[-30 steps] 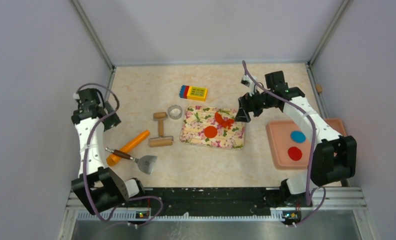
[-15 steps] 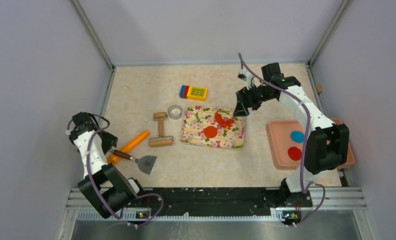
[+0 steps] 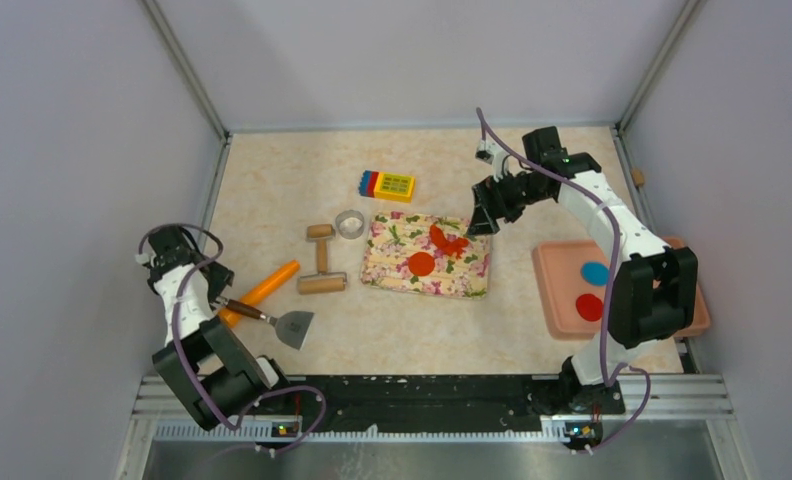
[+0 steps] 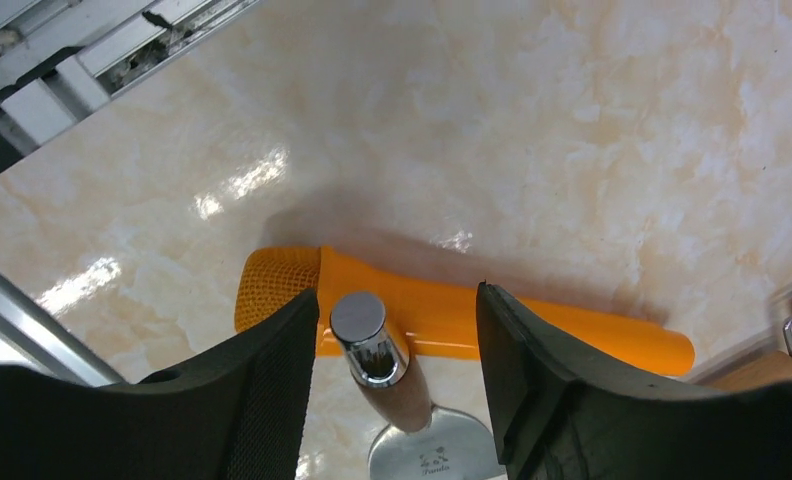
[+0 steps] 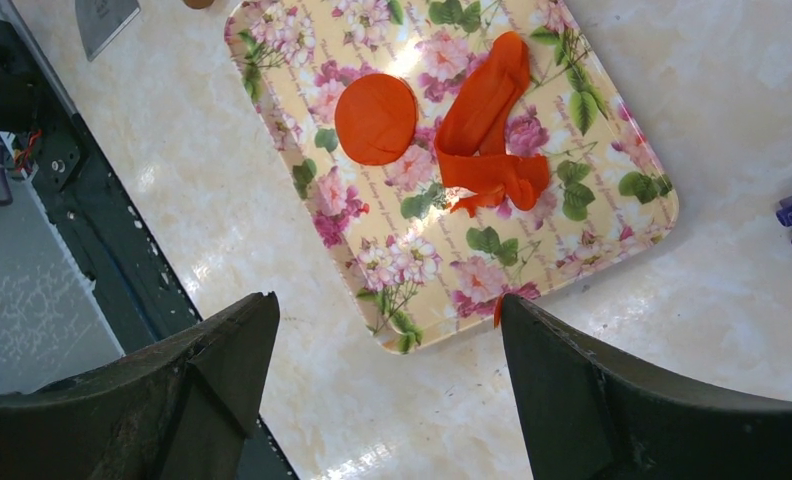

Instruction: Roll out the dumpling wrappers from the dough

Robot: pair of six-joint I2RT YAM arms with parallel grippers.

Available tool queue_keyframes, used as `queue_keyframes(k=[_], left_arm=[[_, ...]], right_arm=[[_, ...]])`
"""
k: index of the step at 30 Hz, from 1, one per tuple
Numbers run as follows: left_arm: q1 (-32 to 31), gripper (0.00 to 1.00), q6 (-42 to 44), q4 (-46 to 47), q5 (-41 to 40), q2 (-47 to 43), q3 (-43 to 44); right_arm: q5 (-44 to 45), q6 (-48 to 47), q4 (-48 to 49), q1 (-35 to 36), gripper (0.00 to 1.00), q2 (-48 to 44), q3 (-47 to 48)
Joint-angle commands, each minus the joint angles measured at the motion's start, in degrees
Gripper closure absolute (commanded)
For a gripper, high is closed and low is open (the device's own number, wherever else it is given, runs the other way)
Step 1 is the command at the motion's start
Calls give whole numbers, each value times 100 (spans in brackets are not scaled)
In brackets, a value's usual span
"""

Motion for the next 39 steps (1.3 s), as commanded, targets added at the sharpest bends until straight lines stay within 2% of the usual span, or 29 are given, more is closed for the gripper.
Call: queue_keyframes(k=[1,8,13,17,23,31,35,39], left_arm=[[36,39,178,626,330,56,-86],[-12,53,312,865,1018,186,-183],[-371,69,504,895,1250,164,-182],[-802,82,801,848,1475,26,-167],[-1830,99,1388,703,1951,-169,-3],[-3279,100,2281,856,3239,-132,293],[-4453,100,2859,1208,3665,299,626],[-5514,100,3651,1306,4211,1004,1211]], right_arm=[[37,4,99,-43,17,-87,53],[65,22,119,-43,17,-64,62],[66,40,122,-44,17,-27,64],[68,31,120,-42,17,-27,86],[82,5,130,-46,17,-70,52],[143,-15,208,-53,17,-290,-285],[123,133,314,-163,17,-387,-484],[-206,610,552,-622,18,-396,-654]])
